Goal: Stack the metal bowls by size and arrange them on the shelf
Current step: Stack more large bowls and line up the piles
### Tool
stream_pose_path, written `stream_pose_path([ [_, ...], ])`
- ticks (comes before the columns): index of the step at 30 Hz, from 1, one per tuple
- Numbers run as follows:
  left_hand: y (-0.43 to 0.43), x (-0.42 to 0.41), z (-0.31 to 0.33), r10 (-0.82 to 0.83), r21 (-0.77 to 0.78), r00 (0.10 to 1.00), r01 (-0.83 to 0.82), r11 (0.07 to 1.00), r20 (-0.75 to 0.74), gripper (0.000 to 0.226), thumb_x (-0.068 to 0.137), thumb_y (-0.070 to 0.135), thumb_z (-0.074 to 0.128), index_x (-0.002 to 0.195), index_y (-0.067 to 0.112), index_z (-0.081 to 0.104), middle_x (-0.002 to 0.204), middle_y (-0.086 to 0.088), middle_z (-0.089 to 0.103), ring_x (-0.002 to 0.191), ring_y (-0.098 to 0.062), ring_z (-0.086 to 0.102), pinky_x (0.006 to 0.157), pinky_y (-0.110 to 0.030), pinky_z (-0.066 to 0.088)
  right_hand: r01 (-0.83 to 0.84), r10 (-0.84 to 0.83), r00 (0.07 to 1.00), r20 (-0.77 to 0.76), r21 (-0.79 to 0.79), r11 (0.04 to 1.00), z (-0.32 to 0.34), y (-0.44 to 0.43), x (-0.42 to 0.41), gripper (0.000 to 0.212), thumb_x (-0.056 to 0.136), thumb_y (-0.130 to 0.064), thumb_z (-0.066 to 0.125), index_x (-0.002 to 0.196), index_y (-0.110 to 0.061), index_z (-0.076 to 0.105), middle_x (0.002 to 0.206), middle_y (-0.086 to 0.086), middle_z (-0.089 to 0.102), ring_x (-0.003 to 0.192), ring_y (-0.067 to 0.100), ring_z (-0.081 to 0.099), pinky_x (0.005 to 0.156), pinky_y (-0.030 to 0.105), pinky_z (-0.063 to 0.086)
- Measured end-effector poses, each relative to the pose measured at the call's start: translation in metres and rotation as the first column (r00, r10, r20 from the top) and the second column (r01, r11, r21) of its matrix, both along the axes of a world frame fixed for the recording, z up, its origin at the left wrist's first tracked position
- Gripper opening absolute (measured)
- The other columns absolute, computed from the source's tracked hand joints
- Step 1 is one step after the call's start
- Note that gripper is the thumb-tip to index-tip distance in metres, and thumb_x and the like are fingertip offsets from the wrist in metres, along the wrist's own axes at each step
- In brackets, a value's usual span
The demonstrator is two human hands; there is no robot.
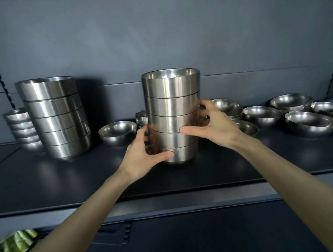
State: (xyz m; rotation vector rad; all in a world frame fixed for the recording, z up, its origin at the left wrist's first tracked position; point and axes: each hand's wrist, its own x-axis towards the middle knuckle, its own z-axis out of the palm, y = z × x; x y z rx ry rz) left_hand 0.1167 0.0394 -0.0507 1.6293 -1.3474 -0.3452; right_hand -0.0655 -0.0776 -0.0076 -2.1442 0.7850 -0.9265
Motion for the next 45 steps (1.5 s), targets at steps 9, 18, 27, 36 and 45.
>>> stream_pose_path([
  [9,-0.001,0.005,-0.003,0.009,-0.010,0.999,-0.009,1.000,0.043,0.095,0.069,0.029,0.083,0.145,0.020,0.027,0.134,-0.002,0.049,0.105,-0.008,0.053,0.088,-0.015,0.041,0.005,-0.005,1.000,-0.009,0.037,0.999,0.003,0.000,0.002,0.079,0.066,-0.040,0.085,0.132,-0.033,0.041,0.110,-0.018,0.057,0.109,0.014,0.061,0.095,0.039,0.052],
  [18,0.001,0.003,0.001,-0.007,0.086,0.997,0.000,0.996,0.083,0.103,0.071,0.037,0.081,0.149,0.016,0.017,0.139,-0.006,0.046,0.125,-0.021,0.049,0.107,-0.035,0.040,0.047,-0.043,0.996,-0.075,0.052,0.998,0.012,0.013,-0.002,0.083,0.069,-0.041,0.083,0.138,-0.030,0.038,0.104,-0.029,0.051,0.112,0.014,0.060,0.095,0.038,0.051],
  [27,0.054,-0.009,0.017,0.027,0.205,0.888,-0.136,0.969,0.460,0.077,0.084,0.045,0.065,0.146,0.017,0.028,0.148,-0.008,0.033,0.136,-0.026,0.035,0.110,-0.040,0.033,0.108,-0.144,0.935,-0.324,-0.126,0.986,0.007,0.063,-0.028,0.074,0.083,-0.027,0.075,0.144,-0.015,0.035,0.137,0.006,0.051,0.119,0.023,0.052,0.098,0.029,0.041],
  [36,0.162,-0.004,0.041,0.060,0.155,0.700,-0.240,0.958,0.711,0.067,0.090,0.044,0.058,0.146,0.019,0.030,0.143,-0.006,0.039,0.132,-0.027,0.037,0.107,-0.040,0.031,0.018,-0.192,0.846,-0.498,-0.334,0.942,0.019,0.149,-0.019,0.067,0.088,-0.030,0.067,0.145,-0.013,0.034,0.148,0.009,0.035,0.134,0.031,0.039,0.107,0.040,0.036],
  [45,0.266,0.090,0.089,0.201,-0.017,0.598,-0.299,0.954,0.776,0.064,0.088,0.042,0.061,0.142,0.017,0.037,0.140,-0.009,0.043,0.131,-0.029,0.038,0.104,-0.040,0.032,-0.087,-0.145,0.890,-0.432,-0.474,0.876,0.049,0.237,0.088,0.061,0.090,-0.032,0.063,0.143,-0.015,0.038,0.144,0.003,0.038,0.131,0.026,0.042,0.105,0.037,0.038],
])
